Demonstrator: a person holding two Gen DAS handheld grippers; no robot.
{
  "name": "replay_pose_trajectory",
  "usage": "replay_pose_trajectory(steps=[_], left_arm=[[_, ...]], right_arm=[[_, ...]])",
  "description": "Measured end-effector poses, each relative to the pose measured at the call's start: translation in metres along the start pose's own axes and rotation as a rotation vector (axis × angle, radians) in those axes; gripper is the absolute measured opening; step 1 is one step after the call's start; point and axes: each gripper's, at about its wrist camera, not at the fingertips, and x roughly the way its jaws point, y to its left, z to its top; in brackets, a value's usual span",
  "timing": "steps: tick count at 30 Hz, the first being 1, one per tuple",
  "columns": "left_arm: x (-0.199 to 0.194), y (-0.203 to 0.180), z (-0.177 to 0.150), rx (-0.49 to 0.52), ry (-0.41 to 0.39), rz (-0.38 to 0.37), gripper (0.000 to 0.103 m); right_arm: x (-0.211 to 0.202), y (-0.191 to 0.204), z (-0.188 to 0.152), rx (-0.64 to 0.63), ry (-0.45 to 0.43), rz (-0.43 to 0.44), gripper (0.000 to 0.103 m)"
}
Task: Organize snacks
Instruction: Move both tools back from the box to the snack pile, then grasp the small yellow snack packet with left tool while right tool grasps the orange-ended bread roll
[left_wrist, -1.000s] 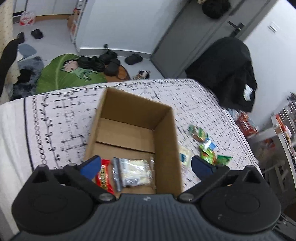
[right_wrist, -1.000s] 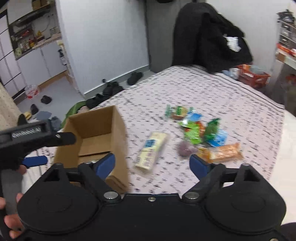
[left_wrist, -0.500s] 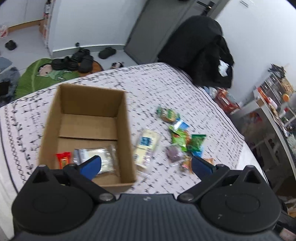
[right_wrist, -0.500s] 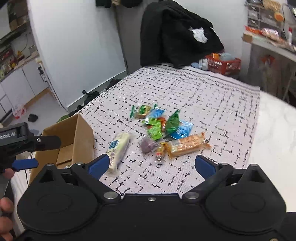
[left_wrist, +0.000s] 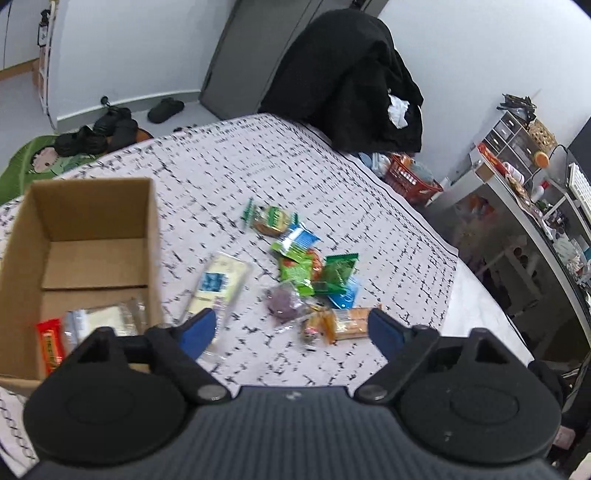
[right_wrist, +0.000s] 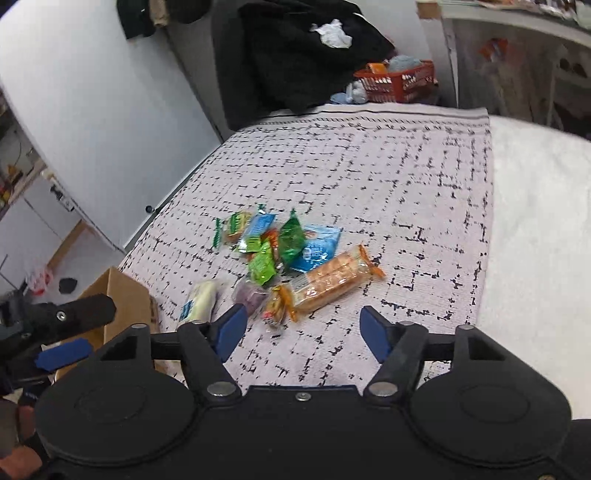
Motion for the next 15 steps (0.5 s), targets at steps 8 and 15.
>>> replay_pose_trajectory(steps=[8, 15], left_arm=[[0.046, -0.009, -0.007, -0.020, 0.068, -0.009, 0.052], [0.083, -0.014, -0.012, -0.043, 0.115, -0.011, 0.042]], right_arm=[[0.024, -0.023, -0.002, 0.099, 0.019, 0.062, 0.045], [0.047, -0.037, 0.002, 0.160, 0.046, 0.093, 0.042]])
